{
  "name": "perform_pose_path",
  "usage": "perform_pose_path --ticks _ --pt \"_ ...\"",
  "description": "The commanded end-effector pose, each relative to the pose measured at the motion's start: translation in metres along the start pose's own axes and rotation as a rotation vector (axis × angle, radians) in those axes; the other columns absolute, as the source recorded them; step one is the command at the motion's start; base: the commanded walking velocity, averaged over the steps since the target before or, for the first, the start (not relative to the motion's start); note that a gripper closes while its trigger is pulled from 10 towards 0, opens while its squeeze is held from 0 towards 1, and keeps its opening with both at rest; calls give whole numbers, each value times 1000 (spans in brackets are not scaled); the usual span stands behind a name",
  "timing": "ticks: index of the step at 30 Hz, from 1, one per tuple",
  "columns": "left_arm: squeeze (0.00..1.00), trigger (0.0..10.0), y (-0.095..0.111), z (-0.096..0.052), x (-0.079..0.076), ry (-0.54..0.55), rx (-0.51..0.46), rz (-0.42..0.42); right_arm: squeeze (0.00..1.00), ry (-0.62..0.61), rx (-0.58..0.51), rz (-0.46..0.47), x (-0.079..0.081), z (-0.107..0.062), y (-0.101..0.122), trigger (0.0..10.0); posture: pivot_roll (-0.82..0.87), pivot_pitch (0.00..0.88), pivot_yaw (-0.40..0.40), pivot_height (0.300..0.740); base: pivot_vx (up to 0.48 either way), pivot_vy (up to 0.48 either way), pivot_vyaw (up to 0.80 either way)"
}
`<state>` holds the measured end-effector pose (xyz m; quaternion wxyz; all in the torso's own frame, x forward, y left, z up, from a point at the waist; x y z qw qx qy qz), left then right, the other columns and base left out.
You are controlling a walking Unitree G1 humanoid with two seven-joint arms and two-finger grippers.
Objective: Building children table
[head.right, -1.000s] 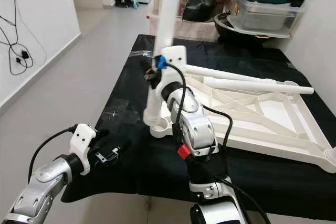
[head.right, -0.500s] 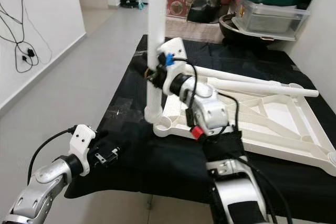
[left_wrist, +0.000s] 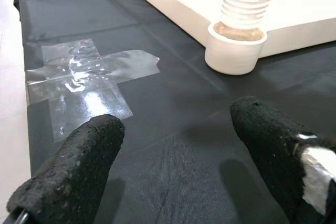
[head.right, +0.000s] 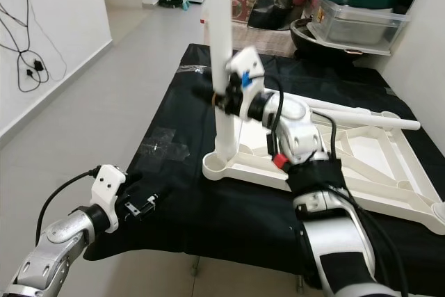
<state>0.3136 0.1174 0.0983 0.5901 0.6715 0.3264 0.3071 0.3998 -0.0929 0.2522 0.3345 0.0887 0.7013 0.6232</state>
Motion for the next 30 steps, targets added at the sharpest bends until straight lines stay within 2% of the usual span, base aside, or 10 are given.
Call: perform_pose_path --ticks 1,3,16,18,19,21,23,24,26,30 --pt "0 10000 -2 -1 -2 -7 7 6 0 73 19 -59 16 1 -4 10000 41 0 -115 740 0 0 0" --pt "0 10000 -2 0 -2 -10 7 7 0 108 33 -96 25 1 -10 10000 41 0 -115 740 0 0 0" --pt "0 10000 -2 -1 0 -8 9 10 0 140 -27 -73 52 12 -8 10000 34 0 -111 740 0 0 0" --pt "0 10000 -2 -1 0 -8 9 10 0 140 -27 -73 52 12 -8 10000 34 0 -111 740 0 0 0" --pt "0 10000 -2 0 -1 -8 10 8 0 158 -45 -8 63 13 -8 10000 32 0 -111 740 0 0 0" --pt "0 10000 -2 0 -1 -8 10 8 0 162 -52 22 66 14 -8 10000 32 0 -111 740 0 0 0" --pt "0 10000 -2 0 -1 -8 10 7 0 177 -85 127 73 15 -5 10000 34 0 -112 740 0 0 0" --pt "0 10000 -2 0 -1 -8 10 7 0 177 -85 127 73 15 -5 10000 34 0 -112 740 0 0 0" --pt "0 10000 -2 -1 -1 -6 10 5 0 205 -124 228 81 14 4 10000 33 0 -113 740 0 0 0" --pt "0 10000 -3 -2 0 -4 13 3 0 217 -151 292 85 12 11 10000 32 0 -113 740 0 0 0"
Point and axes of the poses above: a point about 5 cm out from each wrist's last joint towards the gripper, its own z axis pointing out of the wrist towards the gripper, its own y axis along the axis of the wrist's last joint, x = y × z, the point moved 5 cm from there along z, pointing out of the wrist towards the gripper, and after that the axes turned 3 degrees about -z, right-handed, at the moved point
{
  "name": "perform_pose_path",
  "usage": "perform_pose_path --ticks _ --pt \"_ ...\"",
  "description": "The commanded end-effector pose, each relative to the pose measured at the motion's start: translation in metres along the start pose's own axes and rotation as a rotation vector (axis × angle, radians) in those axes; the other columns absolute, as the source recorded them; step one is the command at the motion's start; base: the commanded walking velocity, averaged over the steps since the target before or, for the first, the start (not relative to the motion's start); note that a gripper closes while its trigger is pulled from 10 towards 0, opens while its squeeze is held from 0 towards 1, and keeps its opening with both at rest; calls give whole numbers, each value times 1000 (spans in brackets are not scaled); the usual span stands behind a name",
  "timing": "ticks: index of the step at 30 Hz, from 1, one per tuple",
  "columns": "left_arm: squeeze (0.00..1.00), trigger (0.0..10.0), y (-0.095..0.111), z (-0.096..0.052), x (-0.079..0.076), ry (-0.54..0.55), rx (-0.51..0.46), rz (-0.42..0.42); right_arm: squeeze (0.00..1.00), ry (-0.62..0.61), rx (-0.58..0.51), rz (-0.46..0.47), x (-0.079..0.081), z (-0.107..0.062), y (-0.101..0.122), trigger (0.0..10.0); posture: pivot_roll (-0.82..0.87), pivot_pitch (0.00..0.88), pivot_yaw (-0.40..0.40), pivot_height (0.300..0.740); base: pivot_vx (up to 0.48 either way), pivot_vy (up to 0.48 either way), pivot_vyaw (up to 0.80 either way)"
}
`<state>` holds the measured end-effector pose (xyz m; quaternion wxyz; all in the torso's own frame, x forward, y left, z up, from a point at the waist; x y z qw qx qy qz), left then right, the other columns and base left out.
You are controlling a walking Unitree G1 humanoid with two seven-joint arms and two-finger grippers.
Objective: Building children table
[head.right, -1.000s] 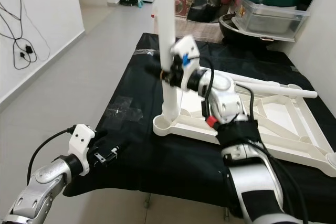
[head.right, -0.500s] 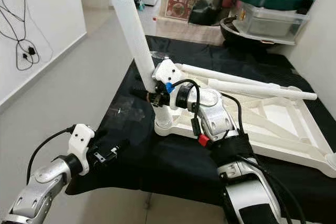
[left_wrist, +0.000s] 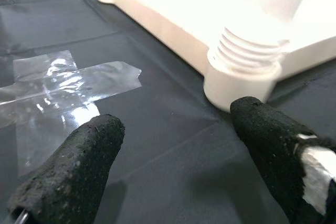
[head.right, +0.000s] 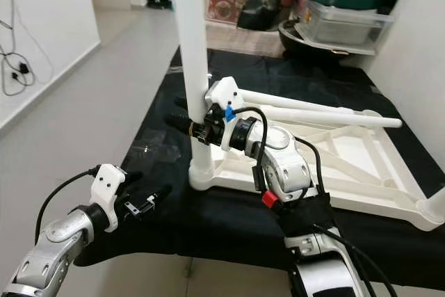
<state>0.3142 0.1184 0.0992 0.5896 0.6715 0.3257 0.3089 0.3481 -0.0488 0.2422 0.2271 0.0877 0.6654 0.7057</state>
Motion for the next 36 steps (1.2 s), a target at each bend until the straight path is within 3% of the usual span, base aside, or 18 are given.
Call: perform_pose_path --ticks 1,5,11,16,21,25,27,34,35,36 --pt "0 10000 -4 -2 -1 -6 14 0 0 67 -9 102 16 8 -9 10000 32 0 -113 740 0 0 0" --pt "0 10000 -5 -2 -2 -4 15 -3 0 104 -47 150 34 9 2 10000 27 0 -112 740 0 0 0" --pt "0 10000 -5 -1 -3 -8 16 -4 0 105 -39 136 39 8 0 10000 25 0 -108 740 0 0 0" --pt "0 10000 -5 -1 -2 -13 19 -2 0 68 -18 41 3 0 7 10000 27 0 -110 740 0 0 0" --pt "0 10000 -5 -2 -4 -17 19 -7 0 60 -37 21 -19 -3 20 10000 38 0 -118 740 0 0 0" --pt "0 10000 -6 -3 -6 -23 20 -13 0 80 -41 34 -19 -4 21 10000 38 0 -118 740 0 0 0" --pt "0 10000 -7 -7 -8 -30 24 -26 0 194 -6 82 -10 -11 5 10000 64 0 -133 740 0 0 0" --pt "0 10000 -4 -11 -10 -43 15 -50 0 264 27 102 -1 -15 -5 10000 67 0 -132 740 0 0 0" --pt "0 10000 1 -19 -27 -154 3 -106 0 282 36 102 -2 -20 -5 10000 63 0 -128 740 0 0 0" --pt "0 10000 1 -19 -27 -154 3 -106 0 282 36 102 -2 -20 -5 10000 63 0 -128 740 0 0 0"
Point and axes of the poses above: a point about 5 cm out from each wrist's last joint towards the gripper, its own z axis pointing out of the wrist towards the gripper, its own y axis along the axis of the wrist's last joint, x = y × z, the point moved 5 cm from there along z, pointing out of the wrist towards the gripper, and after that the axes turned 3 degrees about -z, right-handed, at the moved point
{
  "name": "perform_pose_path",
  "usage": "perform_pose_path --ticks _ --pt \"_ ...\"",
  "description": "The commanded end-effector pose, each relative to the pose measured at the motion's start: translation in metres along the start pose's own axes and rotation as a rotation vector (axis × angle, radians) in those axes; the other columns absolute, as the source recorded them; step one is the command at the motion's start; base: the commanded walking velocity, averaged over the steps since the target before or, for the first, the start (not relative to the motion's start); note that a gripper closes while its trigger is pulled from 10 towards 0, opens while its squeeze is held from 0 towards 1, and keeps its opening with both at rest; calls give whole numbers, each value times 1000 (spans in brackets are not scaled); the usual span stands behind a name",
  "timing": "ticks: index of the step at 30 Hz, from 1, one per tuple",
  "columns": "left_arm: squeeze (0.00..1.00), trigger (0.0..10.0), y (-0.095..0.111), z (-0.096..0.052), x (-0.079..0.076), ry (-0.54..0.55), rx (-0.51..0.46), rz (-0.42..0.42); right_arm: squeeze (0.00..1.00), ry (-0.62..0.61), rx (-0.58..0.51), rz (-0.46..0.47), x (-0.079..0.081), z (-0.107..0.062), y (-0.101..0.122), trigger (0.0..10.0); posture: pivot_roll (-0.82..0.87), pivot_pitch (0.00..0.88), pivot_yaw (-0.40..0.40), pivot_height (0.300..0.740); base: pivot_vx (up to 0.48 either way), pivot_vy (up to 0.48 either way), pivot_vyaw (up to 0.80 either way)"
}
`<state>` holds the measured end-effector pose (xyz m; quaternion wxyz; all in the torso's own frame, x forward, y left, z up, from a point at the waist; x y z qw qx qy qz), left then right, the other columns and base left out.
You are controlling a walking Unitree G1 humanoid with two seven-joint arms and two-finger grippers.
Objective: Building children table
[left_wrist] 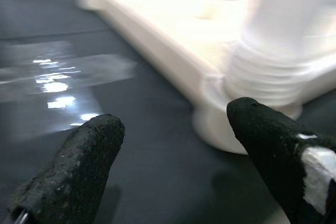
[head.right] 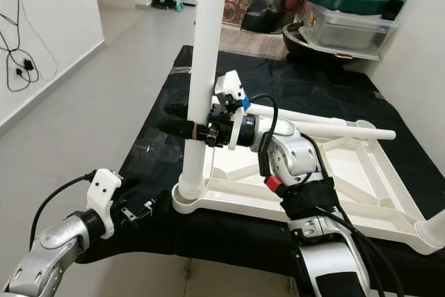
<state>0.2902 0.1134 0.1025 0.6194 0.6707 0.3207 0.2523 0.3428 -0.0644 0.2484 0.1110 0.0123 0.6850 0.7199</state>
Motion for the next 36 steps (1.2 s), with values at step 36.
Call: perform_pose_path --ticks 36 --pt "0 10000 -20 -24 -46 -246 159 -25 0 103 15 10 14 10 -27 10000 85 0 -116 740 0 0 0"
Point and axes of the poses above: a point about 5 cm out from each wrist's last joint towards the gripper, its own z axis pointing out of the wrist towards the gripper, its own y axis along the axis of the wrist's last joint, x = y × z, the point moved 5 cm from there along z, pointing out of the wrist towards the gripper, and after that the axes turned 3 degrees about -z, right-handed, at the moved point
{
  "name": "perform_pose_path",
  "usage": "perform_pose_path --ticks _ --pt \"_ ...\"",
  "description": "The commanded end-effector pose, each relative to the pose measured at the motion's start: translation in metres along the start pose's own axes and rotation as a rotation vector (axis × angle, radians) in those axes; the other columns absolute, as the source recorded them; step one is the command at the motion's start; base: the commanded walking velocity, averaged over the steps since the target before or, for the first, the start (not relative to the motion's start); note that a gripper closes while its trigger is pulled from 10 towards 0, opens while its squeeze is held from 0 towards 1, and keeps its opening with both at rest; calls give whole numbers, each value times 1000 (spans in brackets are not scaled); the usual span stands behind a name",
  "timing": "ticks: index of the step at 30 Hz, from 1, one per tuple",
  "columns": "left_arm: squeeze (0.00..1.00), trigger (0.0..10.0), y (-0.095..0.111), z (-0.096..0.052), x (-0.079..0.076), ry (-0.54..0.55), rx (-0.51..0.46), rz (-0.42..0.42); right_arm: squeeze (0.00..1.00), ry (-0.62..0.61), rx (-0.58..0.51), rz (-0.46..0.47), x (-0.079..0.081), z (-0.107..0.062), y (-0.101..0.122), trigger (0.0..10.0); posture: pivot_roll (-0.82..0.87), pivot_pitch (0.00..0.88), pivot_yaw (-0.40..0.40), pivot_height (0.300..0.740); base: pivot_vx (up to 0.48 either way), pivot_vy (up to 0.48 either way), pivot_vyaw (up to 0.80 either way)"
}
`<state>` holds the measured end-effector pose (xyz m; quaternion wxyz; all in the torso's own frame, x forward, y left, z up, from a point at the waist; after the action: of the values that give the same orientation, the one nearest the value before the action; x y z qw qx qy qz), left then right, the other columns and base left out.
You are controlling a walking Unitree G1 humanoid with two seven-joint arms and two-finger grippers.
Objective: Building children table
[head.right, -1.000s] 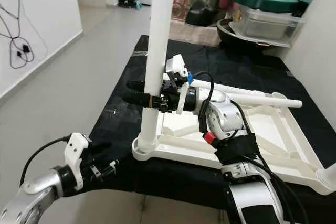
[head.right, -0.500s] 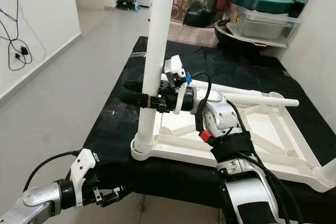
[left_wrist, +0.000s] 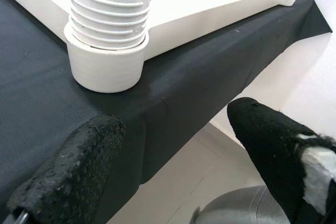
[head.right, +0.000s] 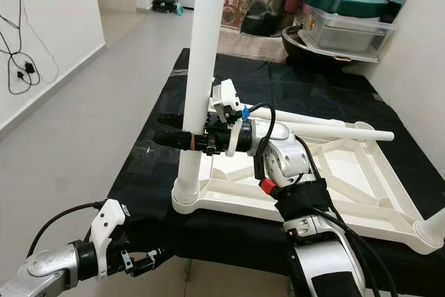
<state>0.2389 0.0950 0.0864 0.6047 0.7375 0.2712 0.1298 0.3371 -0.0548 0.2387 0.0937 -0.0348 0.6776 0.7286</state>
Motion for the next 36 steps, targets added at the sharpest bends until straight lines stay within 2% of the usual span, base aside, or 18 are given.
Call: perform_pose_path --ticks 1,8,18,29,36 --pt "0 10000 1 -1 1 7 4 9 0 15 47 51 6 2 -18 10000 86 0 -116 740 0 0 0" --pt "0 10000 1 -1 0 13 4 7 0 44 83 72 11 -1 -29 10000 92 0 -121 740 0 0 0" --pt "0 10000 1 1 -3 8 0 -1 0 72 165 106 4 -21 -35 10000 85 0 -121 740 0 0 0" --pt "0 10000 1 3 -6 9 -5 -8 0 117 180 147 7 -18 -41 10000 95 0 -135 740 0 0 0" --pt "0 10000 0 3 -7 12 -5 -14 0 139 180 164 10 -23 -43 10000 89 0 -132 740 0 0 0"
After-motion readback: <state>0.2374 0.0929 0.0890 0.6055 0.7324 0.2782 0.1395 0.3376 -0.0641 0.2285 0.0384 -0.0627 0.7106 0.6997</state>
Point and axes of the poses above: a point about 5 cm out from each wrist's last joint towards the gripper, its own z axis pointing out of the wrist towards the gripper, its own y axis along the axis of the wrist's last joint, x = y × z, the point moved 5 cm from there along z, pointing out of the wrist towards the gripper, and after that the axes turned 3 degrees about -z, right-handed, at the moved point
